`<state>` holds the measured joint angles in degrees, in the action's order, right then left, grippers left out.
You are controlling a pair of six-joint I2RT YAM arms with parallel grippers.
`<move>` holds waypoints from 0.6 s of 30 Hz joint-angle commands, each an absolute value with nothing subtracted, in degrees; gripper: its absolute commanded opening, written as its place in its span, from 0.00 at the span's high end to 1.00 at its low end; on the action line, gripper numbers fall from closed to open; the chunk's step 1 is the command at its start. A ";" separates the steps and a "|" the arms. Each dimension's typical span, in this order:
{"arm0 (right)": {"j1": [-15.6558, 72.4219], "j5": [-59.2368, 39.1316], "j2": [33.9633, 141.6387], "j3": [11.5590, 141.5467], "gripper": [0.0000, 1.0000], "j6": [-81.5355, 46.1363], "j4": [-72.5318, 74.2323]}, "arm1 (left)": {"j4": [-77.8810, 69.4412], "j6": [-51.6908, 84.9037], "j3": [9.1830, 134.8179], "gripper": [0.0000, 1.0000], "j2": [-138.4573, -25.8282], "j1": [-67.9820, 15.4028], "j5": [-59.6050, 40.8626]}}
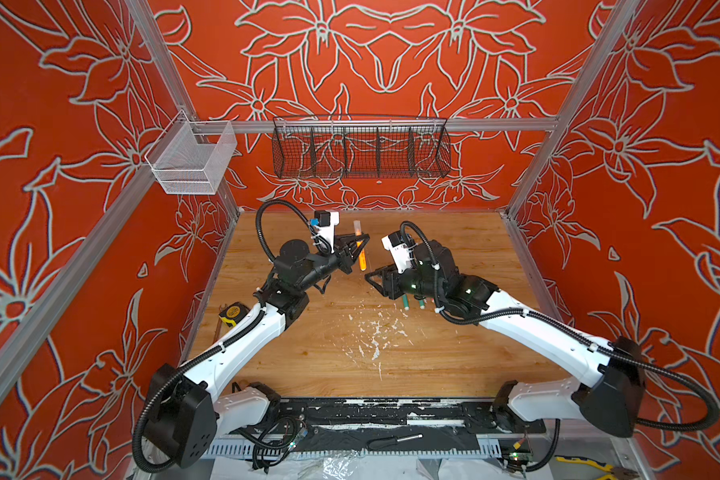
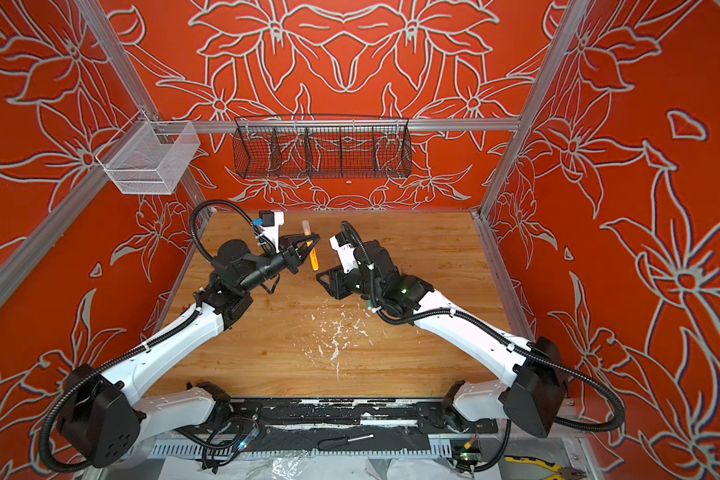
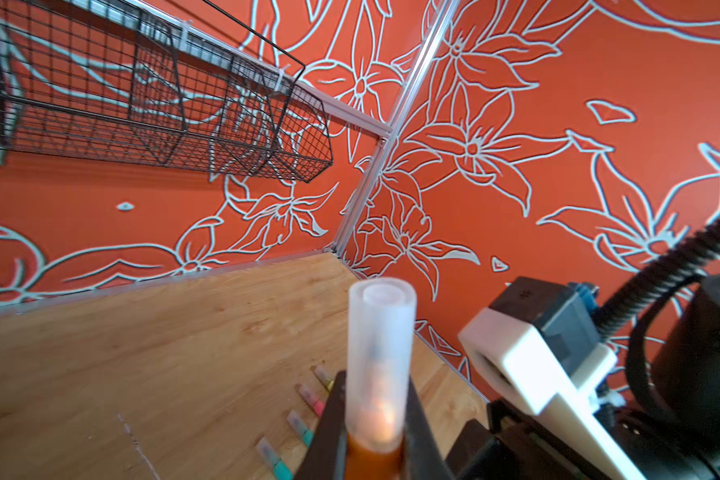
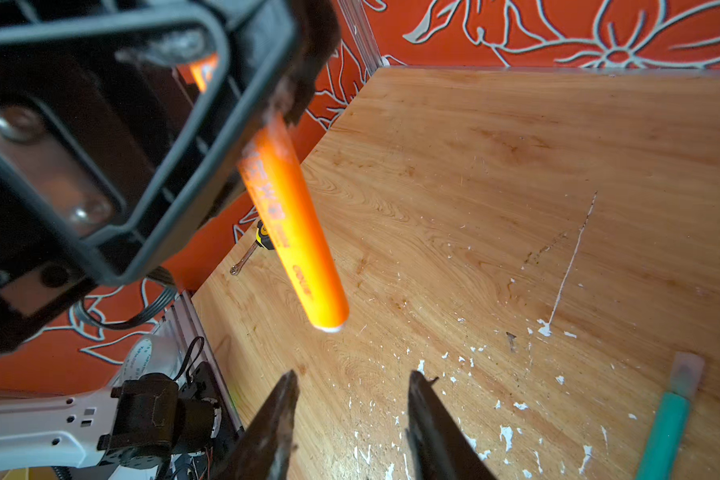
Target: Insert the pens into the pen caps
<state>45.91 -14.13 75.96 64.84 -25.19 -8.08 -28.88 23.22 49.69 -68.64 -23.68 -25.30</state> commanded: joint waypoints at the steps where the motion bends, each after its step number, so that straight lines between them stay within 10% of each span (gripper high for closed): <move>1: 46.27 -13.00 75.77 65.46 0.56 -22.73 -4.66 | -32.46 25.03 49.70 1.00 -68.46 -23.91 -29.80; 18: 46.34 -12.56 80.42 69.61 0.83 -20.74 0.05 | -33.66 26.37 49.18 1.00 -70.13 -24.61 -31.21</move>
